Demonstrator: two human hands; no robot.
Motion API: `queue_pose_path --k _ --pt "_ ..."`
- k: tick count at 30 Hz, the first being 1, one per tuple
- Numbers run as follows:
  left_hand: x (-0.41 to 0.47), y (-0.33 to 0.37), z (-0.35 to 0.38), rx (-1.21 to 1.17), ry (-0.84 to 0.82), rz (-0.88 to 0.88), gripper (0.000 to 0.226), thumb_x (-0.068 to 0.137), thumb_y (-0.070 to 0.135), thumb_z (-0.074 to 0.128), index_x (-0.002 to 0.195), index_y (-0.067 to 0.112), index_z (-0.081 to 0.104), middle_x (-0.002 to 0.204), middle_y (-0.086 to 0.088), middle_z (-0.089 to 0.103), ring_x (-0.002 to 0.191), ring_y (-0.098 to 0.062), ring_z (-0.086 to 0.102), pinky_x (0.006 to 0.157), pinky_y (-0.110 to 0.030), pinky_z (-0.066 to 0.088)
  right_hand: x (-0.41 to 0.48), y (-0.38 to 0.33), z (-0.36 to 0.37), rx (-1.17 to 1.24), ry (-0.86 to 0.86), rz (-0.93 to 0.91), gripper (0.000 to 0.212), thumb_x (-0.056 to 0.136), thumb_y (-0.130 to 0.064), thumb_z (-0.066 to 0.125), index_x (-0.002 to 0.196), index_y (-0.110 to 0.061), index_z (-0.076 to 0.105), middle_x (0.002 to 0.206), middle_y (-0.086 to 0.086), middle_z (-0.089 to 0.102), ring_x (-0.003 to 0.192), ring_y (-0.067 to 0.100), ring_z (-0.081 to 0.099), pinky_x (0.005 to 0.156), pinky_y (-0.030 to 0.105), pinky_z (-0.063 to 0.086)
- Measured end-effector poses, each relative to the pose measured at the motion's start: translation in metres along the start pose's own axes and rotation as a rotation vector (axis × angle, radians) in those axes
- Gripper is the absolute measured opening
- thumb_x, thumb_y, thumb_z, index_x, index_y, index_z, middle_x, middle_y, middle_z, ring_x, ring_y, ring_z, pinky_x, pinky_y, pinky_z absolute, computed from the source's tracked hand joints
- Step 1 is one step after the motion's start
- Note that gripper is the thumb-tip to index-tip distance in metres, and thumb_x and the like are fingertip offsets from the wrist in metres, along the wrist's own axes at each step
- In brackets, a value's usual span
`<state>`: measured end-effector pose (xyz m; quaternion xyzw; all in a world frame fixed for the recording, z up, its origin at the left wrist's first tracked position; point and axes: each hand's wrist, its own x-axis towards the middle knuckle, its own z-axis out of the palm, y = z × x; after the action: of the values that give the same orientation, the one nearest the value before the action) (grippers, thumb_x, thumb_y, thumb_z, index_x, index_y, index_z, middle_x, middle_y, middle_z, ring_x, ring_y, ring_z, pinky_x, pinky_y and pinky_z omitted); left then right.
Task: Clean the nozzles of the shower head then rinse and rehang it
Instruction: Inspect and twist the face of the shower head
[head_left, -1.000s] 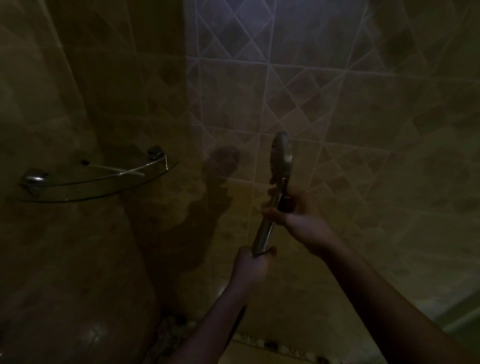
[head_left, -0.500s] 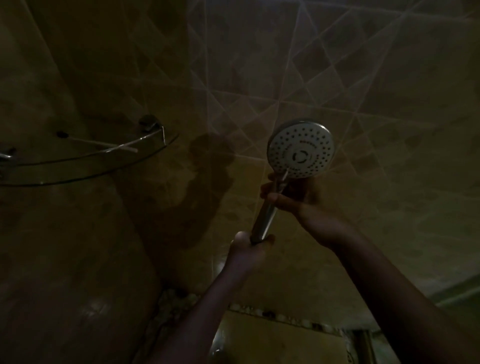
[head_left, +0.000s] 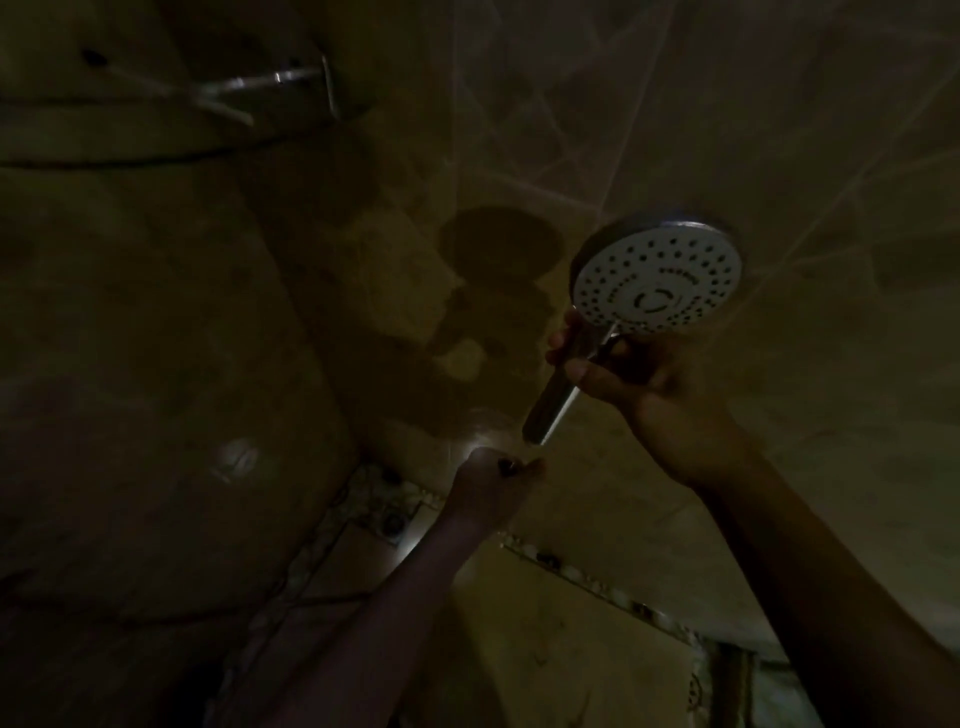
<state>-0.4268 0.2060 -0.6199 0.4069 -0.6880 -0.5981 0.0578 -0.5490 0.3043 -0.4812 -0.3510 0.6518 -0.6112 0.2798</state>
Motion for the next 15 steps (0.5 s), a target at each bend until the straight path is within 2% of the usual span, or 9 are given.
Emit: queue_pose_path --k 2,4,6,8,10,11,13,15 --pt "0.013 -0.028 0.01 0.044 0.031 -0.021 0.051 0.084 0.031 0.074 0.047 0.018 0.042 0.047 -0.003 0.043 0.045 -0.014 0.043 0.059 -0.033 0.038 0.001 0.028 -0.003 -0.037 -0.024 0.007 0.022 0.091 0.006 0.064 0.112 0.0 0.067 0.111 0.011 0.074 0.113 0.022 0.069 0.097 0.036 0.055" --pt "0.027 -0.059 0.02 0.11 0.035 -0.025 0.052 0.087 0.033 0.071 0.048 0.015 0.042 0.048 -0.008 0.046 0.047 -0.012 0.044 0.06 -0.031 0.038 0.001 0.063 -0.003 -0.065 -0.013 0.021 0.02 0.091 0.004 0.066 0.11 0.0 0.069 0.105 0.003 0.076 0.107 0.013 0.071 0.089 0.024 0.056" --pt "0.04 -0.092 0.029 0.211 0.03 -0.028 0.05 0.089 0.038 0.067 0.052 0.013 0.044 0.052 -0.003 0.047 0.05 -0.01 0.046 0.06 -0.029 0.038 0.0 0.104 -0.003 -0.073 -0.005 0.04 0.02 0.09 0.003 0.067 0.109 -0.001 0.07 0.107 0.005 0.076 0.107 0.016 0.071 0.09 0.028 0.057" --pt "0.059 -0.134 0.039 0.341 0.035 -0.045 0.049 0.09 0.046 0.062 0.06 0.008 0.053 0.06 -0.004 0.055 0.059 -0.015 0.054 0.06 -0.03 0.04 0.0 0.154 -0.003 -0.08 -0.003 0.075 0.021 0.09 0.001 0.068 0.111 0.001 0.069 0.111 0.01 0.075 0.108 0.019 0.071 0.092 0.034 0.057" --pt "0.077 -0.182 0.049 0.461 0.015 -0.076 0.049 0.091 0.053 0.057 0.064 0.012 0.055 0.066 -0.005 0.057 0.065 -0.019 0.055 0.06 -0.028 0.04 -0.002 0.21 0.0 -0.095 0.006 0.124 0.021 0.089 -0.003 0.069 0.111 -0.001 0.071 0.112 0.006 0.075 0.107 0.015 0.071 0.09 0.035 0.057" --pt "0.083 -0.201 0.051 0.519 -0.003 -0.097 0.049 0.092 0.054 0.055 0.064 0.014 0.054 0.07 -0.008 0.06 0.069 -0.022 0.058 0.063 -0.028 0.043 -0.004 0.232 0.001 -0.107 0.007 0.154 0.021 0.089 -0.005 0.07 0.11 -0.003 0.072 0.111 0.002 0.076 0.106 0.014 0.072 0.09 0.036 0.057" --pt "0.098 -0.254 0.062 0.604 -0.043 -0.134 0.047 0.092 0.054 0.054 0.064 0.017 0.05 0.084 -0.012 0.067 0.083 -0.027 0.064 0.074 -0.032 0.048 -0.012 0.293 0.006 -0.134 -0.001 0.239 0.018 0.089 -0.007 0.071 0.107 -0.008 0.075 0.105 -0.003 0.078 0.104 0.021 0.073 0.089 0.047 0.06" --pt "0.113 -0.304 0.071 0.647 -0.079 -0.122 0.042 0.094 0.052 0.053 0.07 0.018 0.05 0.09 -0.01 0.068 0.091 -0.027 0.065 0.076 -0.032 0.048 -0.022 0.355 0.013 -0.132 -0.02 0.309 0.016 0.088 -0.008 0.073 0.101 -0.016 0.077 0.098 -0.007 0.08 0.1 0.021 0.074 0.093 0.054 0.057"
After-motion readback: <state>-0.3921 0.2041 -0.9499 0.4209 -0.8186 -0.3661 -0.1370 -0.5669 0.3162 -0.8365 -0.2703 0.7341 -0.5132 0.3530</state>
